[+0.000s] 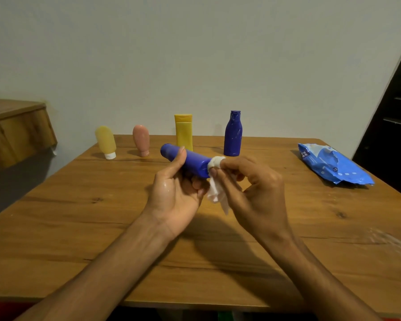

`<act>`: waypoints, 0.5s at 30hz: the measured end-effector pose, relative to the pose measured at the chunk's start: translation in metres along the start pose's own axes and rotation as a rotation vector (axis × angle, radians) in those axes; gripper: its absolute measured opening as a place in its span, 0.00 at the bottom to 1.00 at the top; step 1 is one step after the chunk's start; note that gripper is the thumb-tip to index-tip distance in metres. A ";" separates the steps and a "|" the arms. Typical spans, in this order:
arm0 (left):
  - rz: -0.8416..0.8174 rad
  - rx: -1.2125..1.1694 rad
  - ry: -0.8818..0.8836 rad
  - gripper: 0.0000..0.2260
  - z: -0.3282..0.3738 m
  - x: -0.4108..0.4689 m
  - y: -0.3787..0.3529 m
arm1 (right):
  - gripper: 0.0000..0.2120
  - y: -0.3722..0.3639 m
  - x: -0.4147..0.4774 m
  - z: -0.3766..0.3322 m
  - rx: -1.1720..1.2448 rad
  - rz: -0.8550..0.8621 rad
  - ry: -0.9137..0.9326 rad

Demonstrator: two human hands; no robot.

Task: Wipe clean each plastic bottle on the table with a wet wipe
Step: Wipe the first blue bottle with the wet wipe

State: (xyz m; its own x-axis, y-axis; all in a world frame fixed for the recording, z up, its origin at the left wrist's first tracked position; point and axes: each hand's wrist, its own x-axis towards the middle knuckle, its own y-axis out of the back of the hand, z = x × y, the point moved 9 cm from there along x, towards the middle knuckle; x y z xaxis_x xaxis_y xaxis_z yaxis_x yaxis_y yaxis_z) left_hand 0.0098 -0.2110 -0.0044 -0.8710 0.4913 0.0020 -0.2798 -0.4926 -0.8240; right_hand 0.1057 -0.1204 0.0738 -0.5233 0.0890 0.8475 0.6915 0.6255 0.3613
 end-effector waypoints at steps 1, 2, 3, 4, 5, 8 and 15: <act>0.004 0.019 -0.023 0.17 0.003 0.001 -0.001 | 0.06 0.004 0.002 0.007 -0.028 0.015 -0.030; 0.006 0.046 -0.047 0.13 0.005 0.001 -0.002 | 0.06 0.010 0.004 0.014 -0.052 0.038 -0.061; 0.006 0.070 -0.064 0.10 0.006 0.002 -0.004 | 0.06 0.016 0.006 0.019 -0.063 0.067 -0.086; 0.007 0.094 -0.075 0.08 0.006 0.001 -0.004 | 0.06 0.021 0.008 0.022 -0.068 0.092 -0.098; 0.009 0.120 -0.082 0.09 0.006 0.001 -0.005 | 0.06 0.026 0.010 0.022 -0.071 0.111 -0.095; 0.029 0.203 -0.107 0.14 0.006 -0.003 -0.004 | 0.06 0.027 0.013 0.010 -0.058 0.094 -0.047; -0.002 0.280 -0.015 0.40 -0.004 -0.002 -0.004 | 0.06 0.006 0.011 -0.005 0.105 -0.100 -0.067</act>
State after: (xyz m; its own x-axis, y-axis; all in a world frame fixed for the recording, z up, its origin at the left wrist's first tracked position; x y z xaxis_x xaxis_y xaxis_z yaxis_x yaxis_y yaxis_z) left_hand 0.0147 -0.2071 -0.0030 -0.8757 0.4827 0.0137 -0.3804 -0.6721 -0.6353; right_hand 0.1069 -0.1192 0.0869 -0.6215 0.0711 0.7802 0.5799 0.7113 0.3971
